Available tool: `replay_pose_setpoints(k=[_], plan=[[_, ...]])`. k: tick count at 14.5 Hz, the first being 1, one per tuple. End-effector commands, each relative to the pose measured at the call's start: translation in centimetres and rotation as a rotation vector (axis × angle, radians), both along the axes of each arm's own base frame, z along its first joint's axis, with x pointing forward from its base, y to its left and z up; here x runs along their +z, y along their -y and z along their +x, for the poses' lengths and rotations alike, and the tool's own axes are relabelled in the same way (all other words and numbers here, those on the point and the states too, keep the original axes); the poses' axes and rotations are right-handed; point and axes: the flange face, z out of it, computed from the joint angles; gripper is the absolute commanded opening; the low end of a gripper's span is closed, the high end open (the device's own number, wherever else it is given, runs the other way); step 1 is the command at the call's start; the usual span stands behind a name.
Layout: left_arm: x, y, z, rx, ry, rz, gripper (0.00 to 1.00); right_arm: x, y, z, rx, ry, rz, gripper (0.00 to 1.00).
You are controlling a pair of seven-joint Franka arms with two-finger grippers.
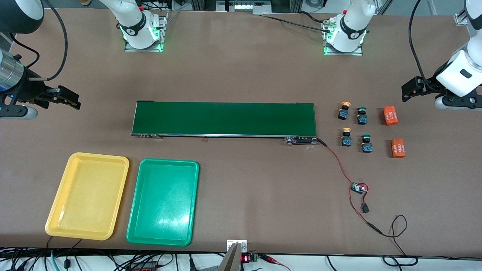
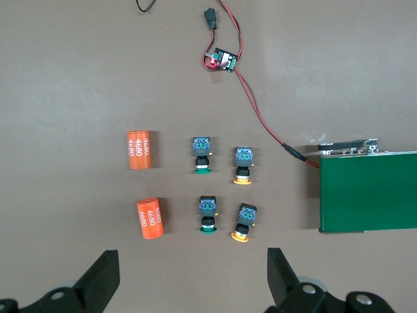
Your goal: Sort buttons by color to trays
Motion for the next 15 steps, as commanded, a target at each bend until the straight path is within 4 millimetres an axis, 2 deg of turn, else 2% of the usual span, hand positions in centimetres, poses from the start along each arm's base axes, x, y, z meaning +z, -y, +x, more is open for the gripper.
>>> replay_pose_setpoints(k=[1, 6, 10, 11, 12, 15], plan=[[0.7, -0.1, -0.1, -0.003, 0.009, -0.019, 1.0, 0.4, -0.3, 0.0, 0.013, 0.005, -0.013, 1.0], [0.7, -0.2, 0.3, 0.0, 0.007, -0.016, 1.0, 0.4, -0.3, 0.0, 0.013, 0.005, -0.015, 1.0], [-0.9, -0.9, 1.5, 0.015, -0.037, -0.016, 1.0, 0.4, -0.4, 0.0, 0.015, 0.005, -0.015, 1.0], [-2.0, -1.5, 2.0, 0.021, -0.057, -0.012, 1.0, 0.4, -0.4, 0.0, 0.015, 0.005, -0.015, 1.0], [-3.3, -3.2, 2.4, 0.041, -0.082, -0.009, 1.0, 0.4, -0.3, 0.0, 0.013, 0.005, -0.015, 1.0], [-7.9, -5.8, 3.8, 0.071, -0.153, -0.004, 1.0, 0.3, -0.2, 0.0, 0.012, 0.002, -0.015, 1.0]])
